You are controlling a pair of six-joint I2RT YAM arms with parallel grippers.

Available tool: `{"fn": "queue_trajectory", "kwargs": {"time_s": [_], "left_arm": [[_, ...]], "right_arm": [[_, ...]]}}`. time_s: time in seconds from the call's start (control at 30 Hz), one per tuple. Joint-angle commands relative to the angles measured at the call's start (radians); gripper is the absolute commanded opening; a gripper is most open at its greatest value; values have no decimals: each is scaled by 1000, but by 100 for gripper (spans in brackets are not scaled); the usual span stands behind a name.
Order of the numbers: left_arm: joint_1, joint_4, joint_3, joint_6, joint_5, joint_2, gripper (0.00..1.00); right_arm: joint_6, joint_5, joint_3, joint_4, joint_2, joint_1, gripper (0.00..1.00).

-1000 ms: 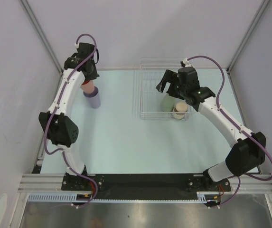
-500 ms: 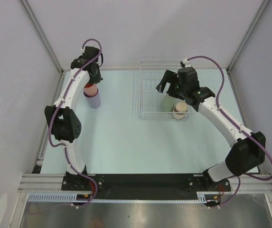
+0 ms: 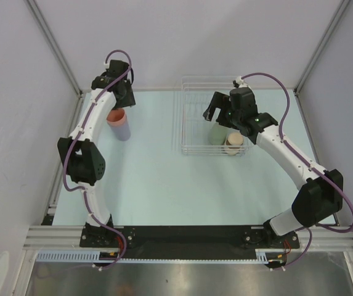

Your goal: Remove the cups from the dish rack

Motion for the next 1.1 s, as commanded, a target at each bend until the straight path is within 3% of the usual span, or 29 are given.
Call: {"fn": "queue_trajectory", "kwargs": {"time_s": [0.0, 0.07, 0.27, 0.37, 0.47, 0.57, 0.77, 1.07], "left_arm": [[-15, 22, 34, -40, -21, -136, 65], [-21, 30, 37, -48, 18, -167, 70], [-58, 80, -38, -68, 182, -308, 71], [-101, 140, -132, -88, 273, -409, 72], [-154, 273, -353, -120, 362, -541, 72], [-208, 379, -495, -140, 376, -642, 73], [-265, 409, -616, -143, 397, -692, 74], [-270, 410, -635, -108, 365, -707, 73]], "right_arm": [[-104, 161, 58, -38, 0, 5, 100], [-164, 253, 57, -58, 1, 5, 100], [-210, 345, 52, -76, 53, 5, 100], [-204, 338, 66, -92, 99, 9, 100], [-205, 341, 61, -66, 124, 22, 100], [-204, 345, 74, -56, 156, 29, 100], [-202, 348, 94, -32, 205, 36, 100], [-211, 371, 109, 15, 288, 37, 100]]}}
